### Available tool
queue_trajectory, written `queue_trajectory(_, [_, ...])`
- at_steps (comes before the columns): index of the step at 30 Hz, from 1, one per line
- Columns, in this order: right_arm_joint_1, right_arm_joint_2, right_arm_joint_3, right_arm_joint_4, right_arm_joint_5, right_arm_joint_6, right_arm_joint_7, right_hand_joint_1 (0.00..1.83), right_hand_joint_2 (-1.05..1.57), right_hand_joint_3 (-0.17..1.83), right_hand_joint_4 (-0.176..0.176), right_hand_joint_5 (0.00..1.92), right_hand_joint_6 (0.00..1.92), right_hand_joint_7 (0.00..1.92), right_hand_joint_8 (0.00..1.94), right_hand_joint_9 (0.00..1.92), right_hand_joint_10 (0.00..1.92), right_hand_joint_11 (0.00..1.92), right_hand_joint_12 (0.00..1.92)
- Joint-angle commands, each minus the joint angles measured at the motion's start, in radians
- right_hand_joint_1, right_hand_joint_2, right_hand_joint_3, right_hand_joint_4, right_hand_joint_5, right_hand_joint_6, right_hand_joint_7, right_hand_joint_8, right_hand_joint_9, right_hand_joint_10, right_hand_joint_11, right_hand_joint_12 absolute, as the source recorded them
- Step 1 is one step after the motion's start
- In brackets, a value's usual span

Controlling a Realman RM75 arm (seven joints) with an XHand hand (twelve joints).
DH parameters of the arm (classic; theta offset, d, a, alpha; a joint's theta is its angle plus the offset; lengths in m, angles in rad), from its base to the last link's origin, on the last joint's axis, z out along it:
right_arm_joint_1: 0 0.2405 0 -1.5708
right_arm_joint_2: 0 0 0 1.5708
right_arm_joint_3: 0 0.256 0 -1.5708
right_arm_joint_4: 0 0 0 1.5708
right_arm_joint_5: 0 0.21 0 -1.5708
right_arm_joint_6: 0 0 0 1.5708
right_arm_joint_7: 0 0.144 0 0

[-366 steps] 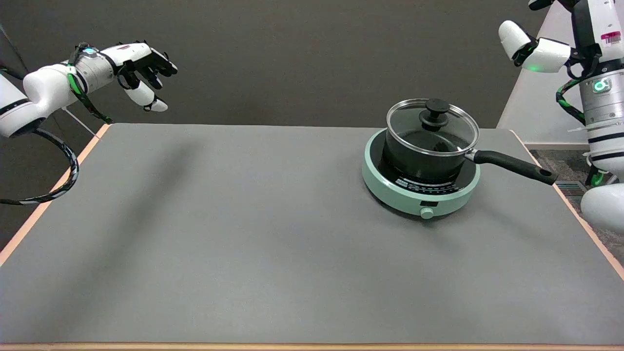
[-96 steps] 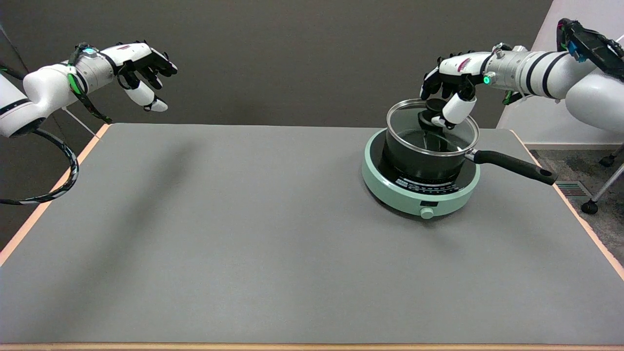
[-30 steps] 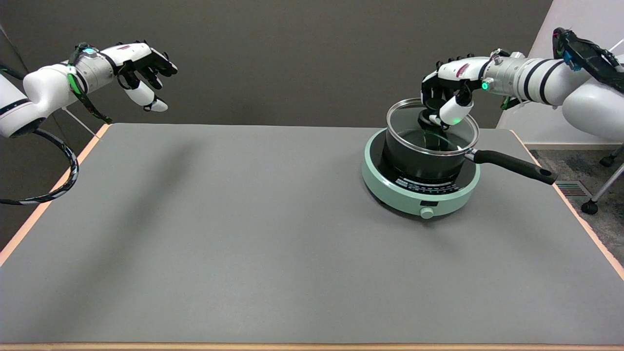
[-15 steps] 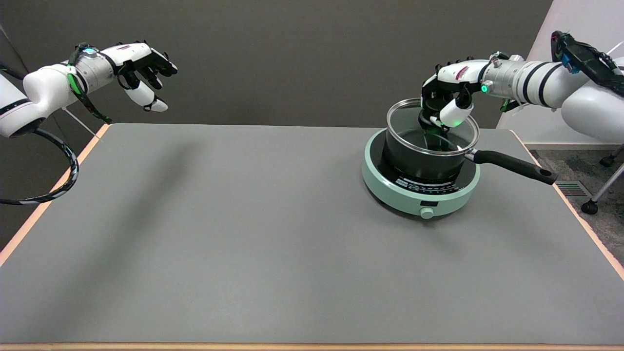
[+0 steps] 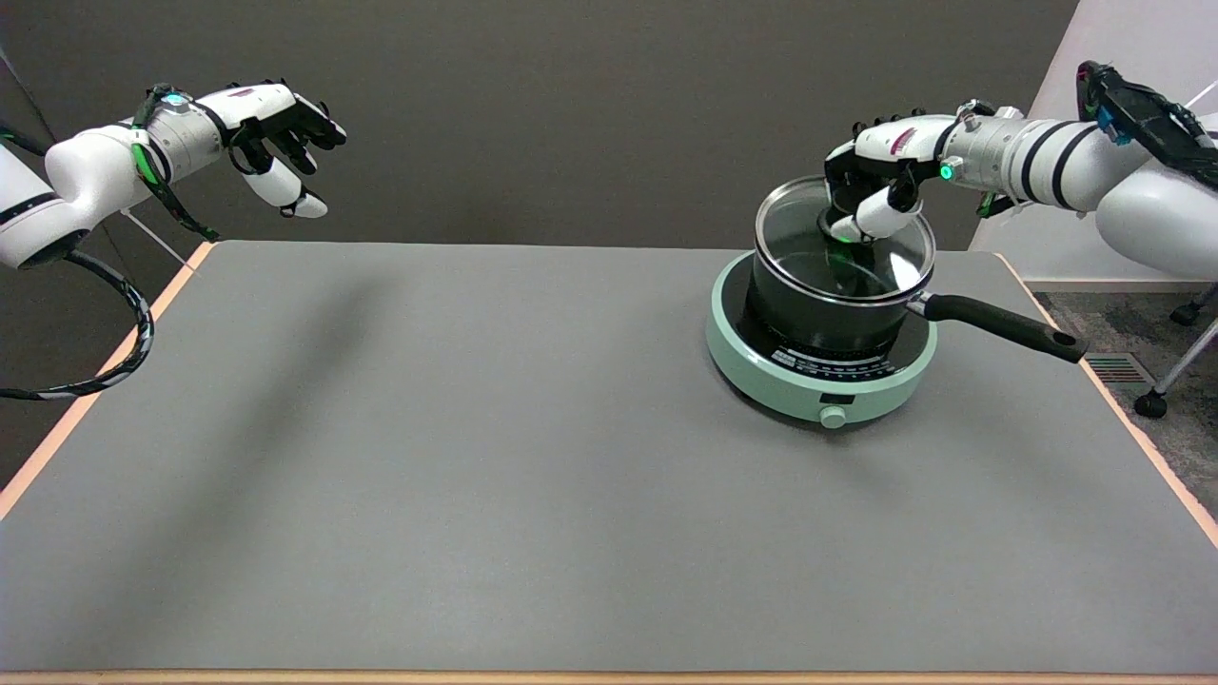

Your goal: Pick up the pot lid.

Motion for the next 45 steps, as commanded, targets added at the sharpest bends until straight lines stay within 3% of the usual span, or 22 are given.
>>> queue_trajectory(1, [-0.01, 0.0, 0.004, -0.006, 0.001, 0.029, 0.0, 1.04, 1.31, 0.2, -0.02, 0.42, 1.76, 0.61, 1.71, 0.53, 1.66, 0.17, 1.64])
queue_trajectory(8, [-0.009, 0.0, 0.005, -0.006, 0.001, 0.029, 0.0, 1.06, 1.28, 0.24, -0.049, 0.42, 1.75, 0.65, 1.69, 0.58, 1.71, 0.21, 1.7])
queue_trajectory(16, [-0.007, 0.0, 0.016, -0.003, 0.001, 0.058, 0.0, 1.09, 1.24, 0.26, -0.043, 0.44, 1.7, 0.69, 1.63, 0.63, 1.71, 0.28, 1.74])
queue_trajectory(17, [-0.007, 0.0, 0.021, -0.001, 0.001, 0.06, 0.0, 1.32, 0.95, 0.65, 0.173, 0.42, 1.57, 0.73, 1.58, 0.68, 1.72, 0.28, 1.8])
queue_trajectory(26, [-0.003, 0.0, 0.086, 0.031, 0.037, 0.058, 0.0, 1.33, 0.89, 0.75, 0.175, 0.45, 1.55, 0.76, 1.59, 0.73, 1.77, 0.5, 1.82])
queue_trajectory(29, [-0.002, 0.0, 0.086, 0.036, 0.051, 0.06, 0.0, 1.34, 0.83, 0.83, 0.176, 0.44, 1.62, 0.8, 1.57, 0.73, 1.75, 0.53, 1.83])
queue_trajectory(40, [0.0, 0.0, 0.098, 0.062, 0.053, 0.045, 0.0, 1.35, 0.83, 0.82, 0.176, 0.45, 1.66, 0.8, 1.56, 0.77, 1.79, 0.58, 1.83])
queue_trajectory(45, [0.0, 0.0, 0.11, 0.078, 0.045, 0.052, 0.0, 1.36, 0.76, 0.95, 0.176, 0.46, 1.68, 0.84, 1.59, 0.78, 1.8, 0.59, 1.83])
